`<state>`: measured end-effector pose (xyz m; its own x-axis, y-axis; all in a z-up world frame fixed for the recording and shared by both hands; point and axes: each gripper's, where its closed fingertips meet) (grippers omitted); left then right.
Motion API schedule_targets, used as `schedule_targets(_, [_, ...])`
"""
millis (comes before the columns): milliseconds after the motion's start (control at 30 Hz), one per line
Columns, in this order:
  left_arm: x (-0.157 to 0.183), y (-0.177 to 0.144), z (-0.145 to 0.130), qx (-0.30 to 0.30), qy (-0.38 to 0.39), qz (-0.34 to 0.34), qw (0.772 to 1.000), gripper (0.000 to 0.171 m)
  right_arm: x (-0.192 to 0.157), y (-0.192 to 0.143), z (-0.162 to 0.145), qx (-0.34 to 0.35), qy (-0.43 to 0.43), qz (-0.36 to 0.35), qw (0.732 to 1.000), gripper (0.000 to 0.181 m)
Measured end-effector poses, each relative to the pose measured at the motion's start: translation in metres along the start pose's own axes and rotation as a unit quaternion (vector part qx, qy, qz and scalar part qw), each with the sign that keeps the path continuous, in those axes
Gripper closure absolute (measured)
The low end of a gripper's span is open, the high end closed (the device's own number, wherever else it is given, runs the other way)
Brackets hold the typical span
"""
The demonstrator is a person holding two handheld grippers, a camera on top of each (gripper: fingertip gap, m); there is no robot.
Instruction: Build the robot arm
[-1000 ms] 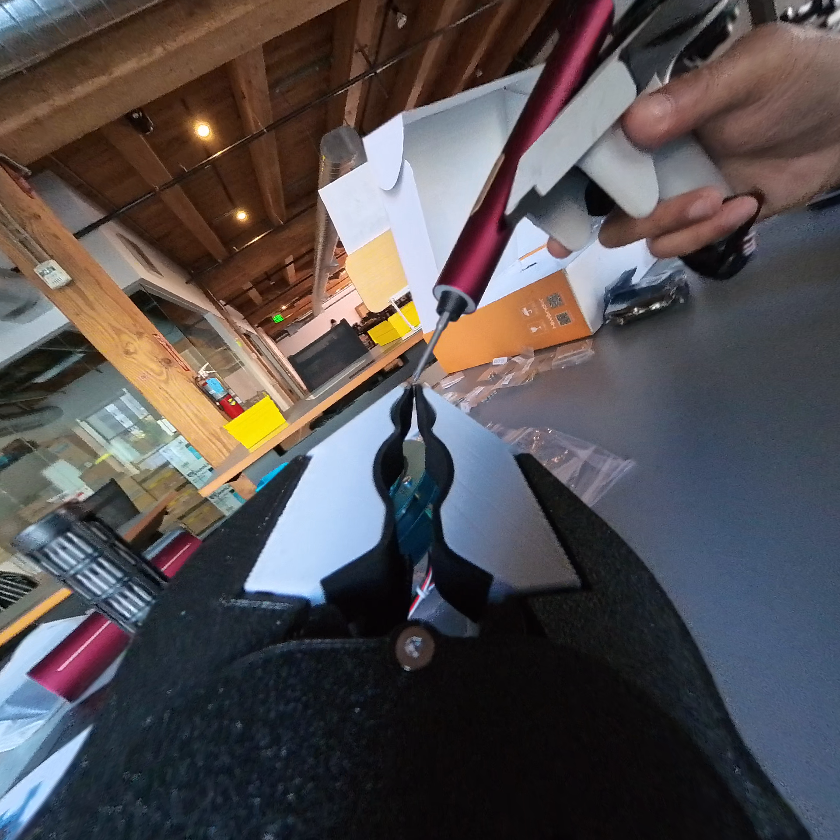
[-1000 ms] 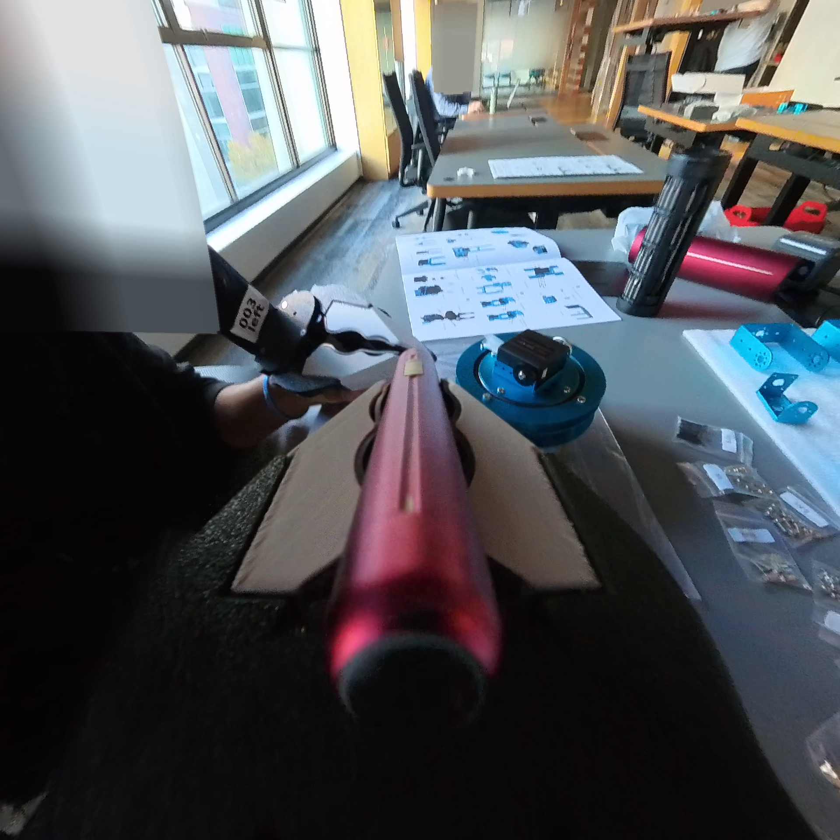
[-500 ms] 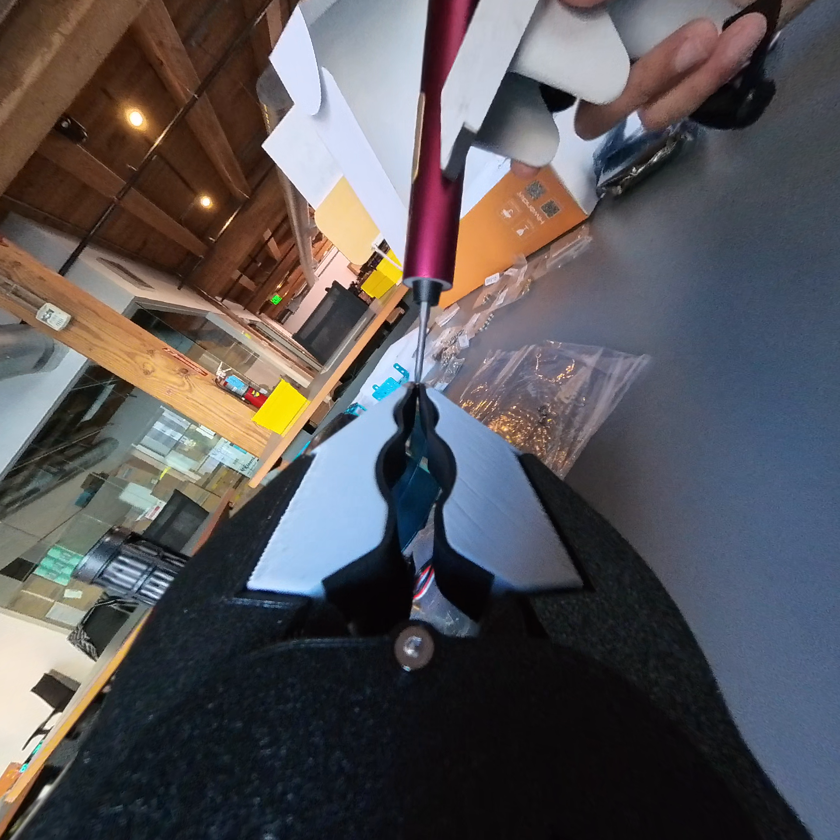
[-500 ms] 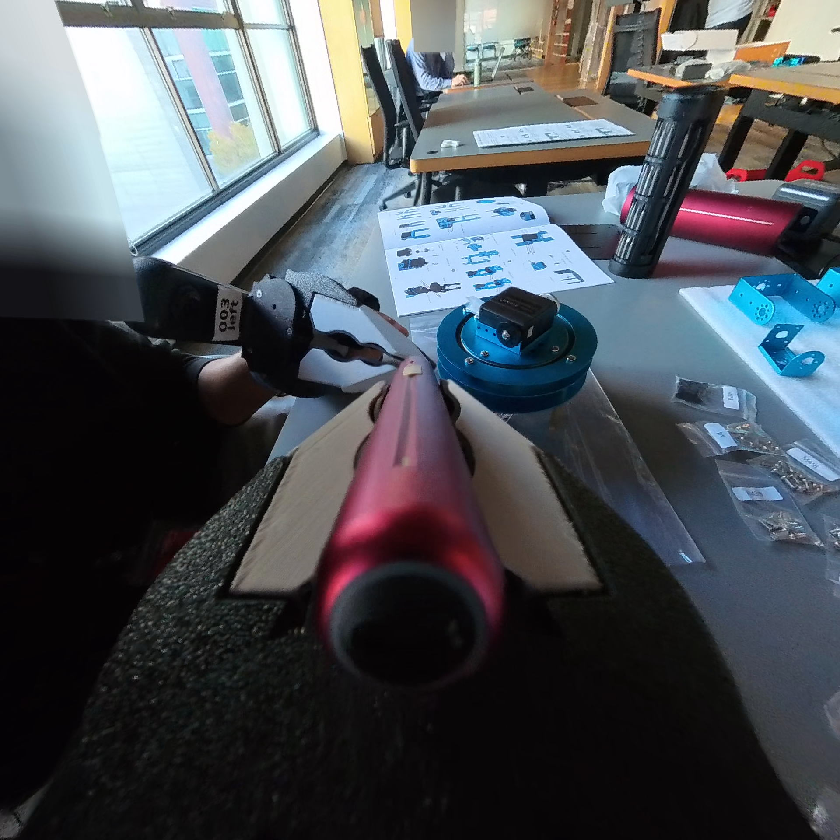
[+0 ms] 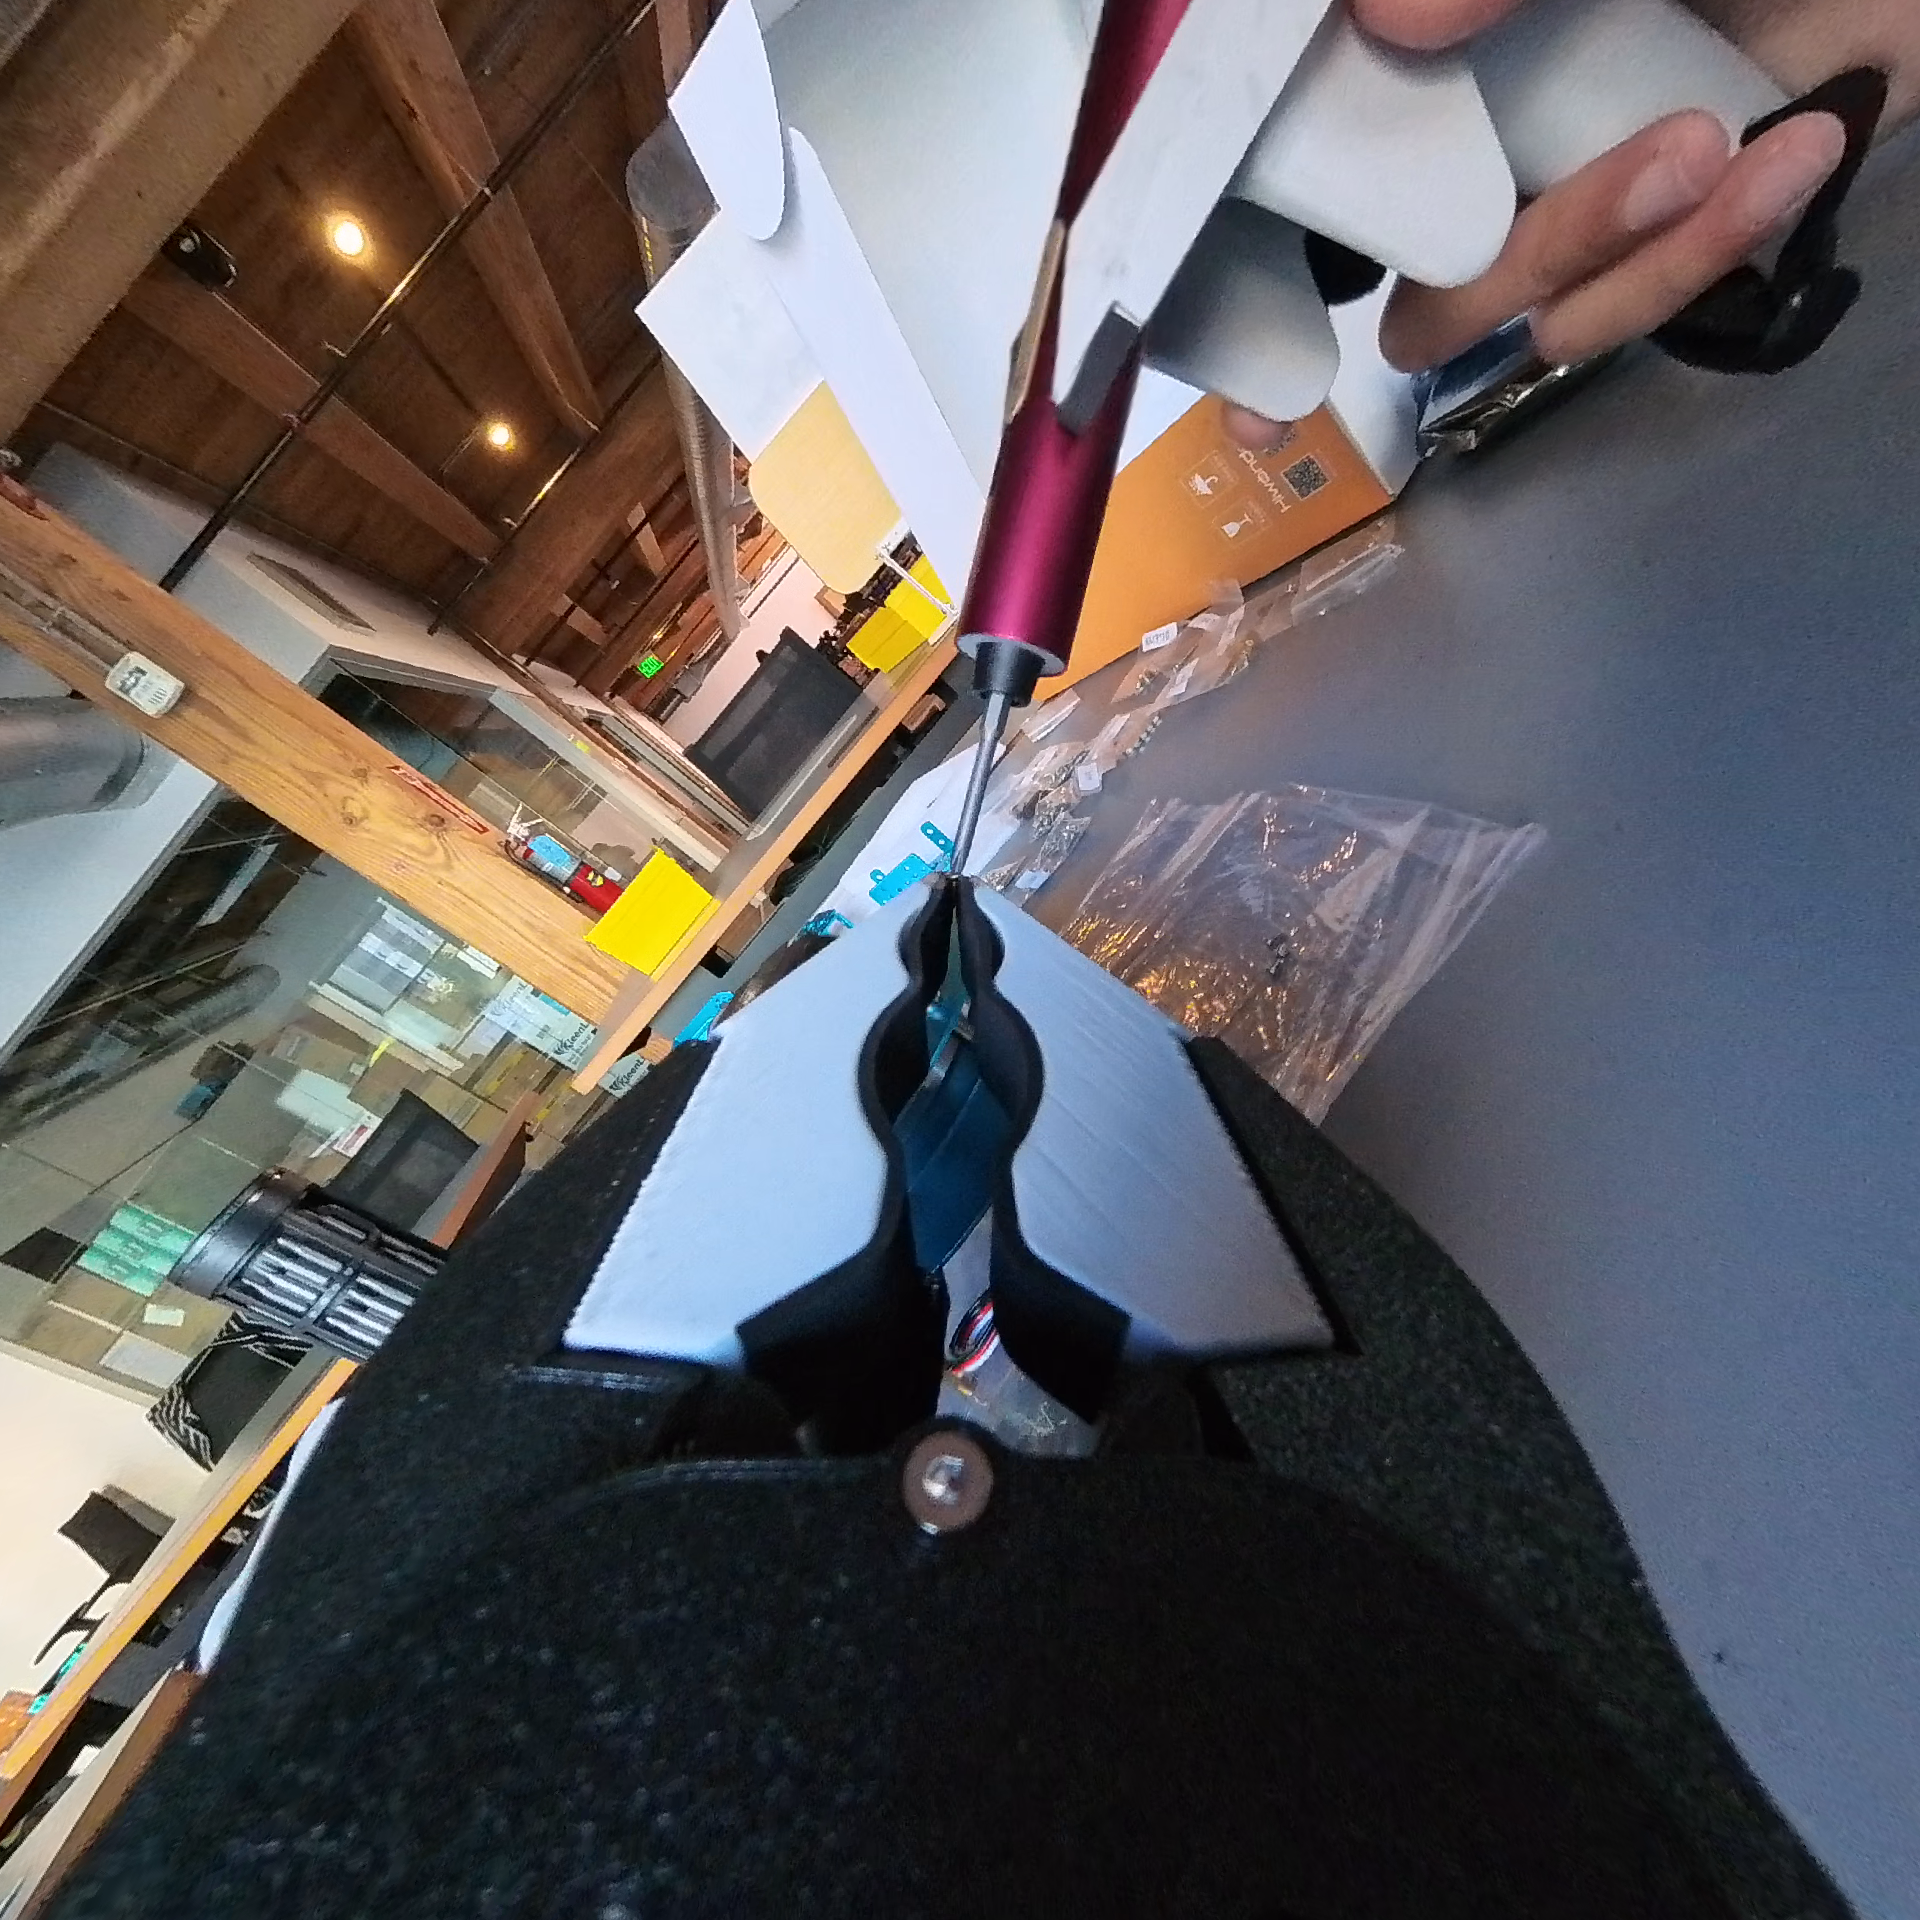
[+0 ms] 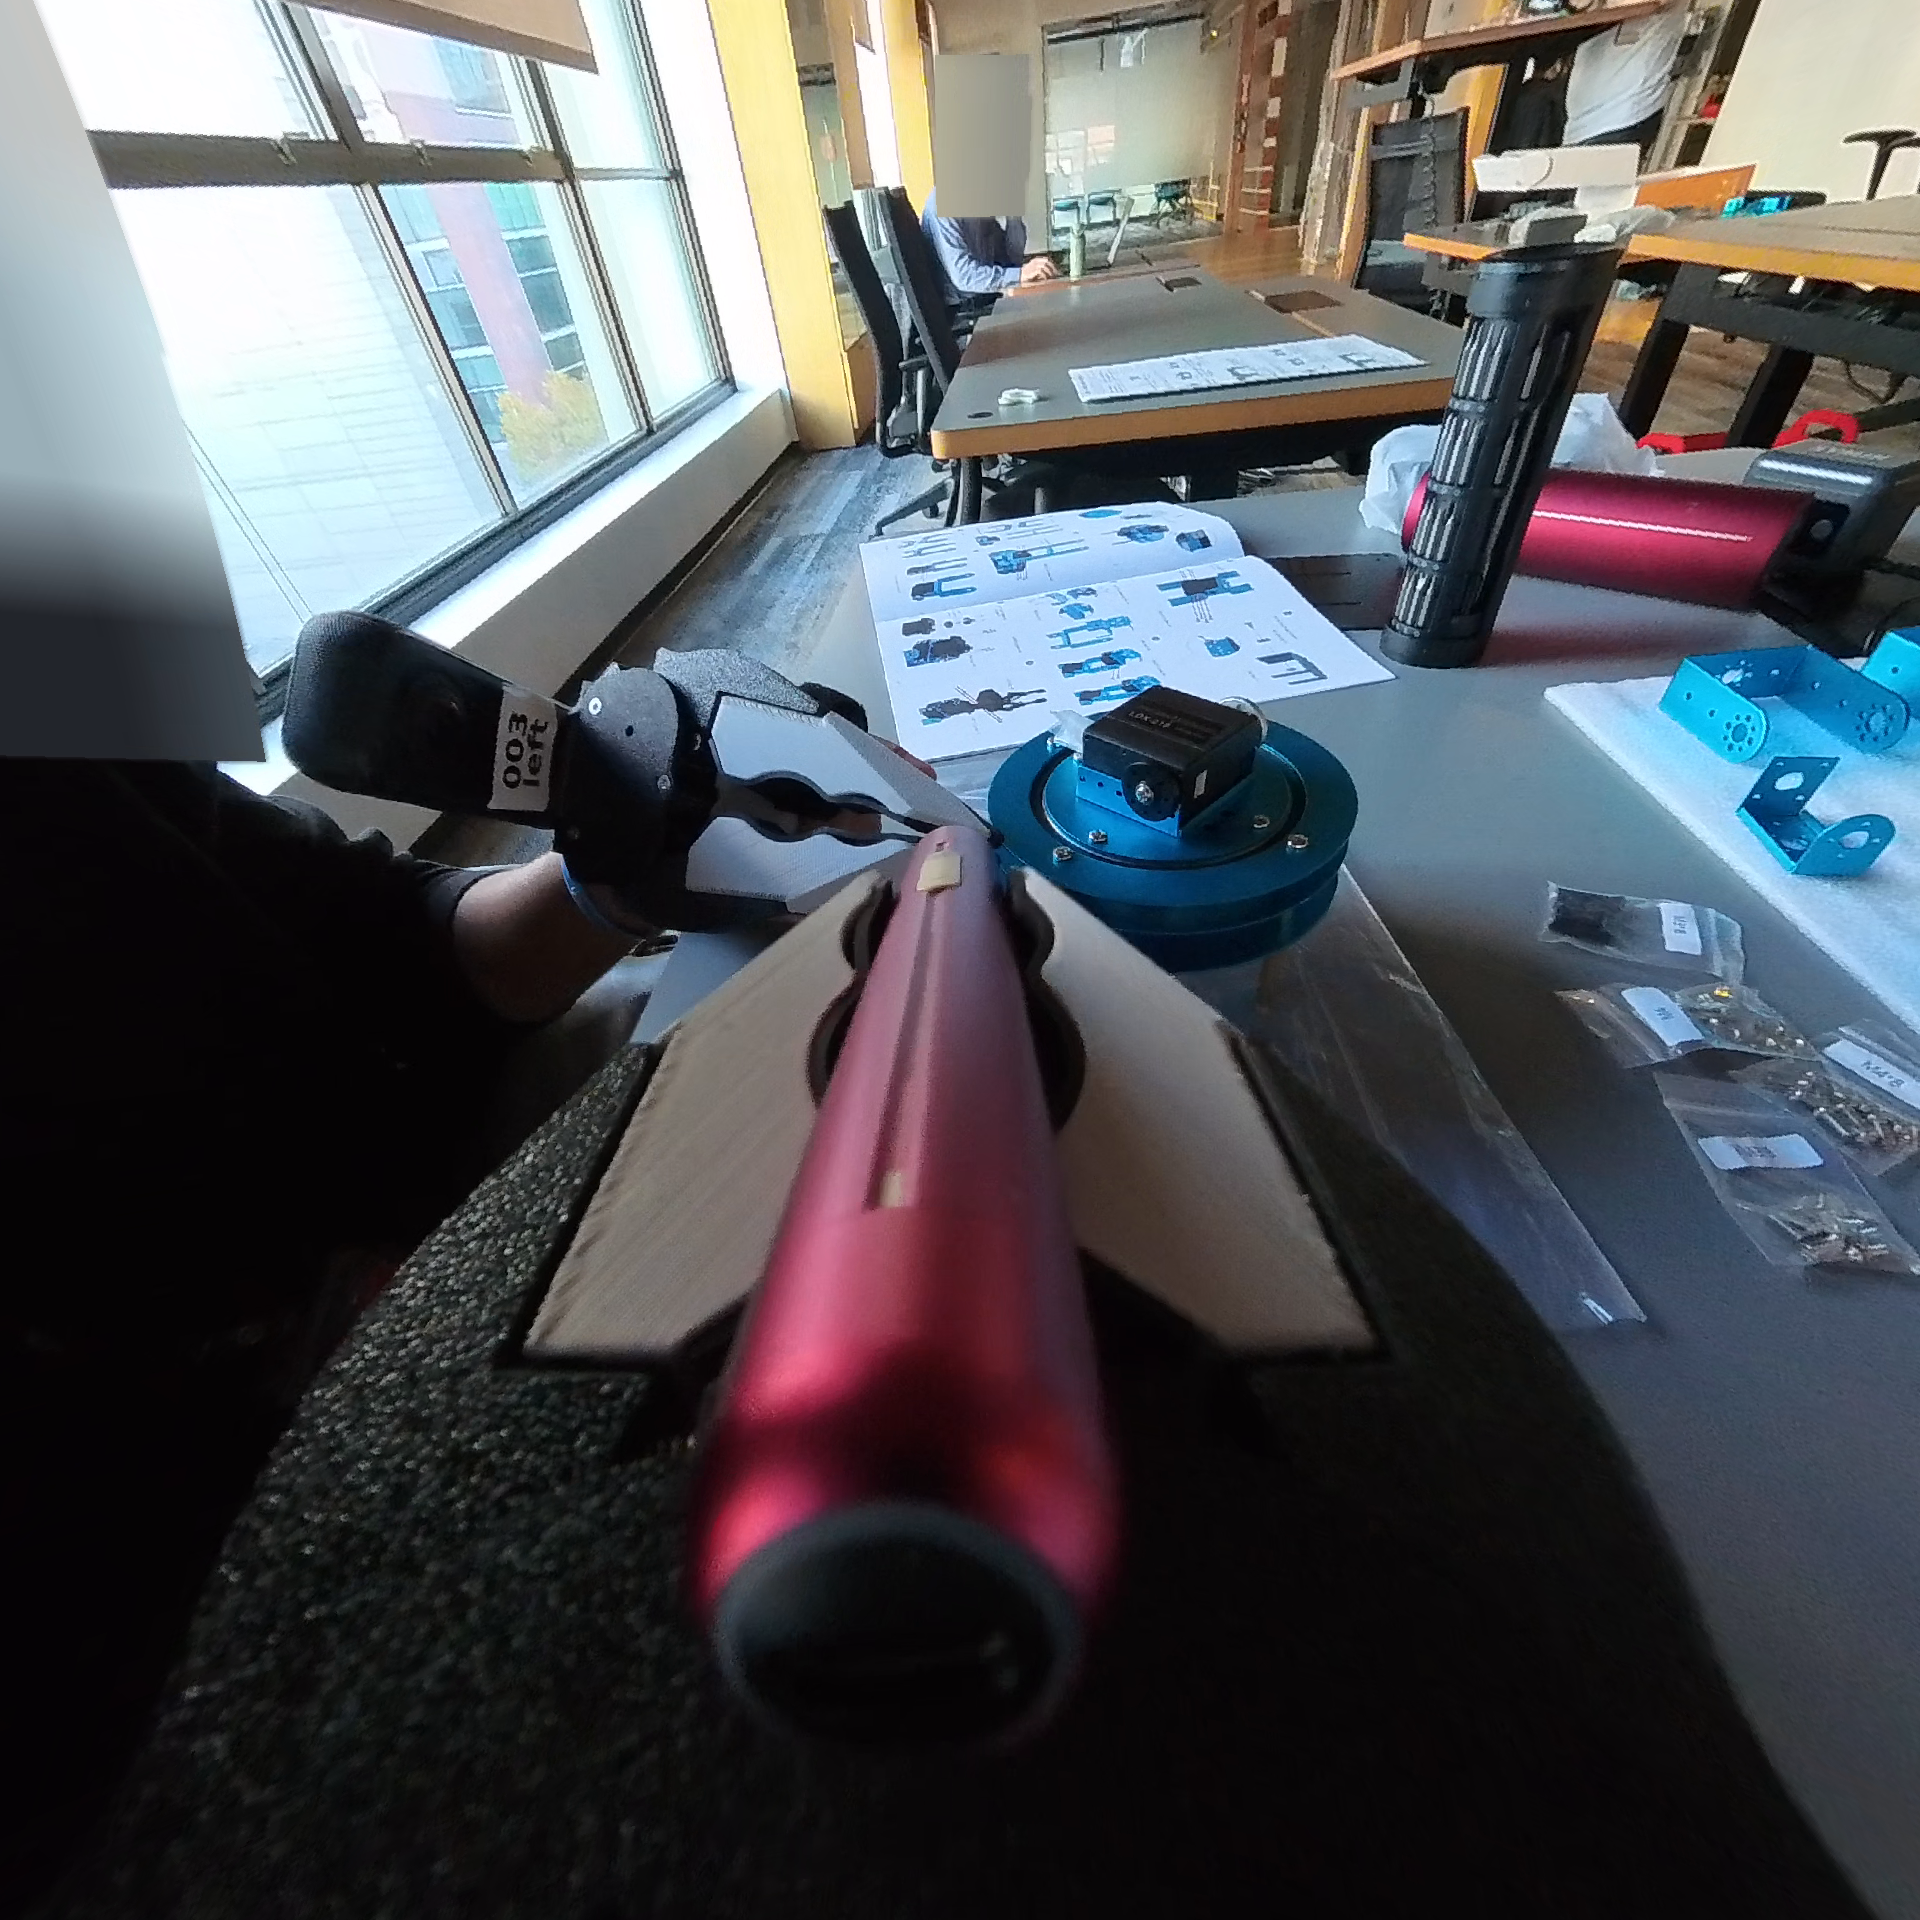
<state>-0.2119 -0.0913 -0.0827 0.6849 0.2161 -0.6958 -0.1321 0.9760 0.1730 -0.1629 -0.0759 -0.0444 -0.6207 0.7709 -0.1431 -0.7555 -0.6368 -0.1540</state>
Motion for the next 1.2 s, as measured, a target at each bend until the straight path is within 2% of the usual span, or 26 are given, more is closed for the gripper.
schedule_targets(300, [0.003, 0.0, 0.006, 0.008, -0.008, -0.004, 1.0, 0.171, -0.003, 0.003, 0.001, 0.0, -0.015, -0.002, 1.0, 0.16])
schedule_targets(533, [-0.004, 0.0, 0.007, 0.012, -0.014, 0.012, 1.0, 0.171, -0.007, 0.007, 0.005, -0.003, -0.067, -0.022, 0.997, 0.158])
schedule_targets(667, [-0.003, 0.001, 0.0, -0.001, 0.024, 0.021, 1.0, 0.171, -0.005, 0.011, 0.001, -0.021, -0.08, -0.04, 0.996, 0.159])
schedule_targets(900, [-0.005, 0.0, 0.003, 0.012, 0.033, 0.028, 0.999, 0.171, -0.009, 0.011, 0.003, -0.018, -0.096, -0.041, 0.994, 0.158])
schedule_targets(1000, [-0.004, 0.001, 0.004, 0.004, 0.001, 0.02, 1.0, 0.171, -0.008, 0.01, 0.004, -0.015, -0.096, -0.04, 0.994, 0.159])
schedule_targets(1067, [-0.007, 0.001, 0.005, 0.006, -0.011, 0.025, 1.0, 0.166, -0.009, 0.01, 0.006, -0.008, -0.098, -0.038, 0.994, 0.159])
schedule_targets(1133, [-0.006, 0.0, 0.004, 0.002, -0.014, 0.021, 1.0, 0.153, -0.009, 0.009, 0.007, -0.008, -0.102, -0.041, 0.994, 0.158])
schedule_targets(1200, [-0.007, 0.0, 0.004, 0.003, -0.012, 0.025, 1.0, 0.152, -0.009, 0.008, 0.009, -0.005, -0.106, -0.044, 0.993, 0.159])
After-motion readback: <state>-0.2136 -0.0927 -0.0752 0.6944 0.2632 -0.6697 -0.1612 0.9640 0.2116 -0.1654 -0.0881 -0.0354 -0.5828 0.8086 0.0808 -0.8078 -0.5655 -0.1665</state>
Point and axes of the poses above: each gripper's, where its closed fingertips meet, y out along the fingers, z out of its top, x = y × z across the jaws, and after that the axes turned 11 degrees about z, right-handed
